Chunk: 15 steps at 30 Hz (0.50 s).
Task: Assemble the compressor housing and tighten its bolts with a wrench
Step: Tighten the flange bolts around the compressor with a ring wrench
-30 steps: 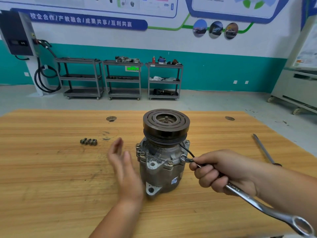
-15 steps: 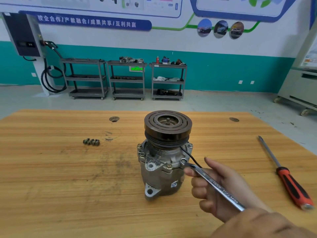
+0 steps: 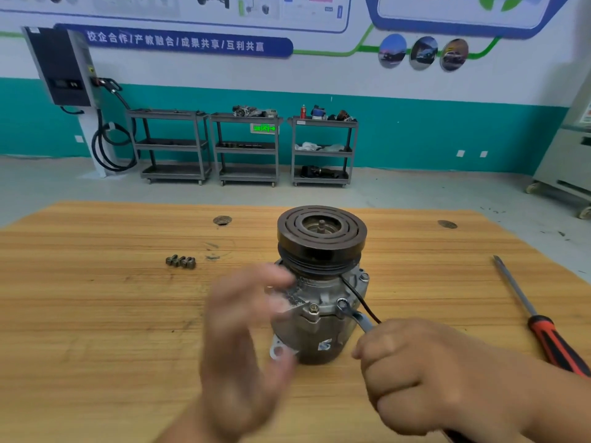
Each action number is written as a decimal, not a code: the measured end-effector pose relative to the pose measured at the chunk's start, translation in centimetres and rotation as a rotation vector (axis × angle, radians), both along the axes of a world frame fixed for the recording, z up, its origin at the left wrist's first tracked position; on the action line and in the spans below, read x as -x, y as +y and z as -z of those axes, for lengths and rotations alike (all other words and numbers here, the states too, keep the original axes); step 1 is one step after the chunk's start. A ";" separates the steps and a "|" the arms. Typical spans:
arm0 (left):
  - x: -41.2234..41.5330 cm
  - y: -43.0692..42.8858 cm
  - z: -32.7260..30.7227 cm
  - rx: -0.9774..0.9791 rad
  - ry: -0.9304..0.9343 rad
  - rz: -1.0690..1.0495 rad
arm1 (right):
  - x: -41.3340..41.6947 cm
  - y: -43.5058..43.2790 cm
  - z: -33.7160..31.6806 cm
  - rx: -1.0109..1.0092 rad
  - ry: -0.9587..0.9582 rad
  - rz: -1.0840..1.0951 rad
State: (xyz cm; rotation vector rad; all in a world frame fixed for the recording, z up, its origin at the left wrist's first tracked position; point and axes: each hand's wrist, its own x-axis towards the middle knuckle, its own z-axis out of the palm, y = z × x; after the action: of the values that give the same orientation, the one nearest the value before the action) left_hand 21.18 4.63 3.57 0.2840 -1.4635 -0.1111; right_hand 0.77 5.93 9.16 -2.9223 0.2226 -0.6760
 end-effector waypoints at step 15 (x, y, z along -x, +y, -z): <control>1.9 -5.8 2.4 -1.039 0.424 0.214 | -5.0 2.0 2.7 0.072 -0.271 0.198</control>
State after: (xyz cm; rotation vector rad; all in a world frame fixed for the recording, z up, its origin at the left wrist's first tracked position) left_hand 19.31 -1.21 1.12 0.8788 -0.8995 -1.0544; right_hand 5.80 7.89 6.42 -2.8557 0.4697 -1.1202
